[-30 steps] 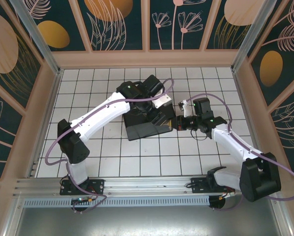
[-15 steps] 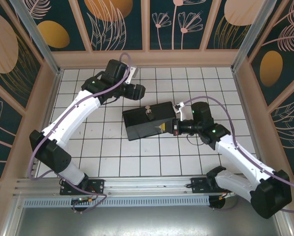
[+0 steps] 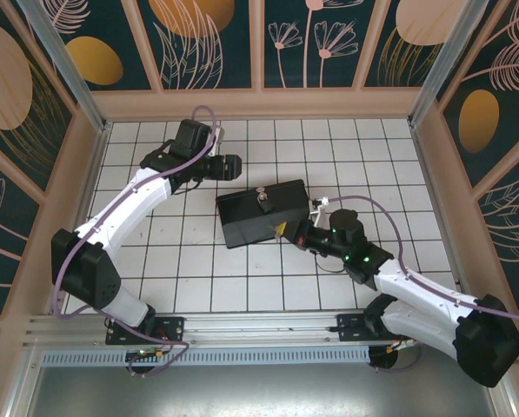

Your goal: Unlock the padlock with the key

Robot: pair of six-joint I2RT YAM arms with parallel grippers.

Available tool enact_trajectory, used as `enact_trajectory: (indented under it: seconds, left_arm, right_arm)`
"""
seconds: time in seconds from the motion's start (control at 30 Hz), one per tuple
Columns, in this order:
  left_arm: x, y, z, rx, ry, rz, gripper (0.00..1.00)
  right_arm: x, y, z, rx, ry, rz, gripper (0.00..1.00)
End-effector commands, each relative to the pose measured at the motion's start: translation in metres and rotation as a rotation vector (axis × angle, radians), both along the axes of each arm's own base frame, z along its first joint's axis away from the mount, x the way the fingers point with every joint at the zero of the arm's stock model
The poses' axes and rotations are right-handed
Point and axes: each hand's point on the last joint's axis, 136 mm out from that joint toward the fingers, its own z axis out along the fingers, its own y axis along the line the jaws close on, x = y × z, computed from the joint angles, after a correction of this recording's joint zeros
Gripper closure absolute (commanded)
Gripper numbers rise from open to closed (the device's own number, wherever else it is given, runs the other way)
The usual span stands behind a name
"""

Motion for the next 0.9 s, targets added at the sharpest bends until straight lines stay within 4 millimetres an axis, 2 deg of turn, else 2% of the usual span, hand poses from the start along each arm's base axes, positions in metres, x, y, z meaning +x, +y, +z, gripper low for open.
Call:
enact_trajectory:
  seconds: [0.0, 0.17, 0.33, 0.5, 0.87]
  left_arm:
    - [-0.005, -0.009, 0.005, -0.066, -0.005, -0.027, 0.21]
    - [-0.005, -0.015, 0.012, -0.103, -0.004, -0.039, 0.21]
    - [-0.009, -0.02, 0.01, -0.145, 0.025, -0.042, 0.23]
    - [-0.019, -0.026, 0.003, -0.19, 0.063, -0.066, 0.24]
    - [-0.019, -0.031, 0.014, -0.213, 0.052, -0.08, 0.24]
  right_arm:
    - [0.01, 0.001, 0.045, 0.197, -0.069, -0.088, 1.0]
    - [0.008, -0.005, 0.049, 0.222, -0.073, -0.133, 1.0]
    - [0.014, -0.017, 0.05, 0.231, -0.059, -0.217, 1.0]
    - [0.018, -0.027, 0.037, 0.24, -0.01, -0.293, 1.0]
    - [0.017, -0.02, 0.032, 0.271, 0.016, -0.292, 1.0]
